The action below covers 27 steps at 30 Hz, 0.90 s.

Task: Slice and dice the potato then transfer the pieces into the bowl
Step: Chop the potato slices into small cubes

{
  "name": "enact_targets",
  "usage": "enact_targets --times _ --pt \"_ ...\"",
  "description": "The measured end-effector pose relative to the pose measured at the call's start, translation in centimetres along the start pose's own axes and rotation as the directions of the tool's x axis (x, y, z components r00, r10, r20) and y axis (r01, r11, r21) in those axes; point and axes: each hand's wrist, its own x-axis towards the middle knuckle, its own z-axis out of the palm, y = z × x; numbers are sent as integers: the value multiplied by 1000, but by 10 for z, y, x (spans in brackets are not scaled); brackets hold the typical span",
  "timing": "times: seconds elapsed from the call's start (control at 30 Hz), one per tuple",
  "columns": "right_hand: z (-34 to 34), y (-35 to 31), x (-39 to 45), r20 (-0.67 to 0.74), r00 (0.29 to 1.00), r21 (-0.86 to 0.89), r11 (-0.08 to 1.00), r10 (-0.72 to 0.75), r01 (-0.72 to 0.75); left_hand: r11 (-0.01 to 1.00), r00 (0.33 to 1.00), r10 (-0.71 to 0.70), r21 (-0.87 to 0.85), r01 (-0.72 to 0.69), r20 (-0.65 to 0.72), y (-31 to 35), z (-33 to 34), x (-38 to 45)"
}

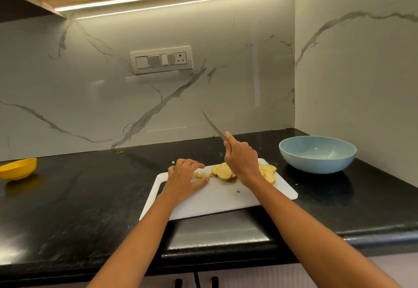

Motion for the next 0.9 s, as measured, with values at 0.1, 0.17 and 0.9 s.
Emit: enact_targets --times 0.1,0.17,0.9 --pt "1 6 5 -34 999 -2 1000 -5 5 999 999 -40 28 40 11 -9 3 12" --pt "-1 7 8 -84 996 13 1000 -3 4 998 999 -36 -46 38 27 -7 7 17" --pt "-11 16 18 -212 974 156 987 75 -42 893 975 -215 -394 217 51 -35 -7 23"
